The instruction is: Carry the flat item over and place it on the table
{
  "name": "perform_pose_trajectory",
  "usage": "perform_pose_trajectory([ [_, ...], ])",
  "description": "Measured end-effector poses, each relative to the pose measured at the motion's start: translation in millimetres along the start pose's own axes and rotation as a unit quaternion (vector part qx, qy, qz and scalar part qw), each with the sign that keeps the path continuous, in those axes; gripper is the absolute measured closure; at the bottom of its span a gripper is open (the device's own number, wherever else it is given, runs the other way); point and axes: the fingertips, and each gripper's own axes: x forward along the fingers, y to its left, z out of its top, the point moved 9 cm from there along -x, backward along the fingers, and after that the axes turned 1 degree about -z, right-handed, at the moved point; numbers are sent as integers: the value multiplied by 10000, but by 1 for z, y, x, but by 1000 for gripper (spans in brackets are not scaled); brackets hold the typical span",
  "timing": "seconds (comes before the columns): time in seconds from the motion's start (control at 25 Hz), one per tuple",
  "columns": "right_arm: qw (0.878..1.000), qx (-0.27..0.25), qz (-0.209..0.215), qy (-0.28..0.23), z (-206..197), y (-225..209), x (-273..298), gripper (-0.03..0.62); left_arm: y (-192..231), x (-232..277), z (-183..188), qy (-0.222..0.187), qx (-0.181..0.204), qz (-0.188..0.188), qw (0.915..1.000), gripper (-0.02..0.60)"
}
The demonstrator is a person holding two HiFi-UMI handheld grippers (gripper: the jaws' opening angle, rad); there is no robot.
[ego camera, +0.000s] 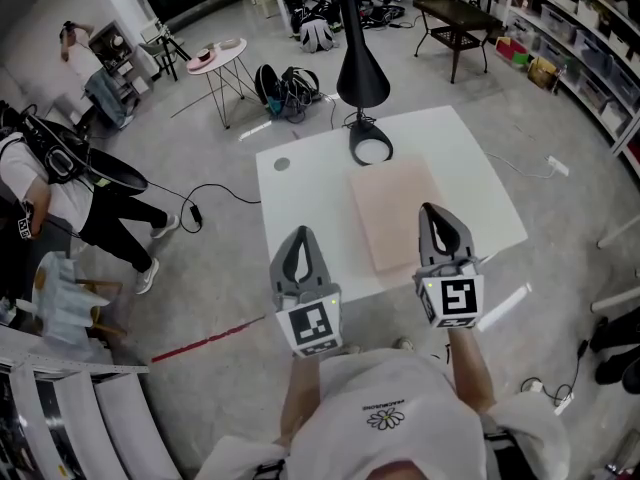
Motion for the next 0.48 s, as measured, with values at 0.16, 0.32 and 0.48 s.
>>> perform_pose_trajectory([
  [0.16, 10000, -24, -12, -4, -1, 4, 2, 583, 3, -1, -1, -4, 12, 23, 10000, 568],
  [0.32, 10000, -64, -15, -15, 0, 5, 1, 583, 5, -1, -1, 8, 24, 56, 10000, 568],
  [0.48, 9999, -118, -33, -13, 1, 2, 3, 583, 6, 1, 2, 9, 25, 81, 10000, 568],
])
